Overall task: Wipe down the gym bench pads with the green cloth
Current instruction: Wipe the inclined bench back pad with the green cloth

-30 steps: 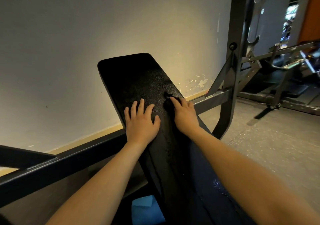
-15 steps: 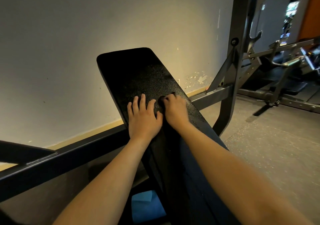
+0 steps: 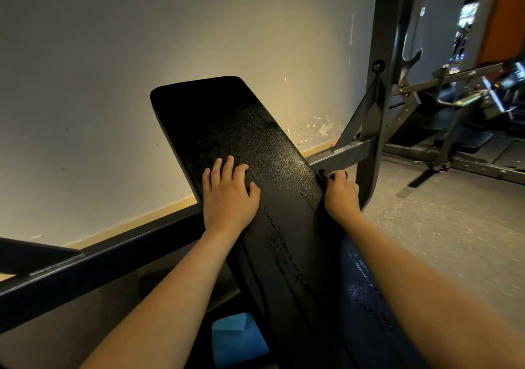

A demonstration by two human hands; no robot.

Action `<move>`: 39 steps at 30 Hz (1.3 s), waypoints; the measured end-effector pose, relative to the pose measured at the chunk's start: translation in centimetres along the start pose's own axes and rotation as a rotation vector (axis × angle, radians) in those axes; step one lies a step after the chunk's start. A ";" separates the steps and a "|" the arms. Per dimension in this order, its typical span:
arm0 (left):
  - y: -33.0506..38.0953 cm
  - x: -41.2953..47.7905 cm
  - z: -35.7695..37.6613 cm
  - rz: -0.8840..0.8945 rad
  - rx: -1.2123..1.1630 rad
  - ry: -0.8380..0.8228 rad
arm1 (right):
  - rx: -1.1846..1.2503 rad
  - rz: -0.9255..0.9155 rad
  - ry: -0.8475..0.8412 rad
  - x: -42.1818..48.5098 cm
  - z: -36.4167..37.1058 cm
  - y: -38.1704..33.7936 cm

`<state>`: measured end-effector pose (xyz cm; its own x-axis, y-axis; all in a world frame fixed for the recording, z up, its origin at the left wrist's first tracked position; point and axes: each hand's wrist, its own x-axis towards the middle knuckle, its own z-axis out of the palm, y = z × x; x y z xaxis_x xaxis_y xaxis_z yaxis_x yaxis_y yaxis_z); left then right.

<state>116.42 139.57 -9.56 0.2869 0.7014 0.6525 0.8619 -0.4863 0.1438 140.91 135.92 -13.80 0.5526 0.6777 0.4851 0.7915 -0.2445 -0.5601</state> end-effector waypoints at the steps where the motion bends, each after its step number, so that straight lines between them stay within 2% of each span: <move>1: 0.2 -0.1 0.1 0.000 0.012 -0.001 | 0.010 0.021 -0.007 -0.4 -0.1 -0.2; 5: 0.3 -0.2 0.1 -0.001 0.020 -0.005 | -0.008 -0.025 0.013 -1.0 0.0 -2.3; 7: 0.4 -0.3 0.0 -0.002 0.016 -0.001 | -0.022 -0.119 0.016 -1.6 0.5 -4.0; 12: 0.4 -0.5 0.0 0.016 0.005 0.000 | 0.058 -0.379 -0.101 -2.4 1.8 -11.0; 16: -0.1 -0.7 -0.6 0.012 -0.083 -0.001 | 0.067 -0.413 -0.156 -3.6 1.0 -11.1; 19: -0.6 -1.1 -0.8 -0.048 -0.179 0.060 | -0.004 -0.343 -0.124 -3.4 -0.1 -8.2; 23: -1.2 -2.9 -0.3 -0.218 -0.272 0.089 | -0.051 -0.046 -0.030 -3.1 -1.0 -3.7; 25: -1.1 -3.5 -0.4 -0.323 -0.456 0.052 | -0.019 0.093 -0.002 -3.7 -1.1 -3.5; 27: -0.9 -3.9 -0.7 -0.413 -0.664 0.023 | 0.004 0.116 0.032 -4.4 -0.7 -4.6; 31: -0.6 -3.9 -0.9 -0.492 -0.810 0.039 | 0.074 -0.056 0.005 -5.5 0.3 -8.8; 35: -1.2 -4.3 -0.9 -0.467 -0.844 0.037 | 0.061 -0.332 -0.094 -6.1 0.9 -12.8; 39: -2.2 -4.5 -1.2 -0.470 -0.888 -0.018 | 0.040 -0.561 -0.197 -5.4 0.8 -11.7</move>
<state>112.75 136.80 -11.91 0.0102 0.9264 0.3763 0.2678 -0.3652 0.8916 128.46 135.67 -10.41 -0.0088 0.8129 0.5823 0.9362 0.2113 -0.2809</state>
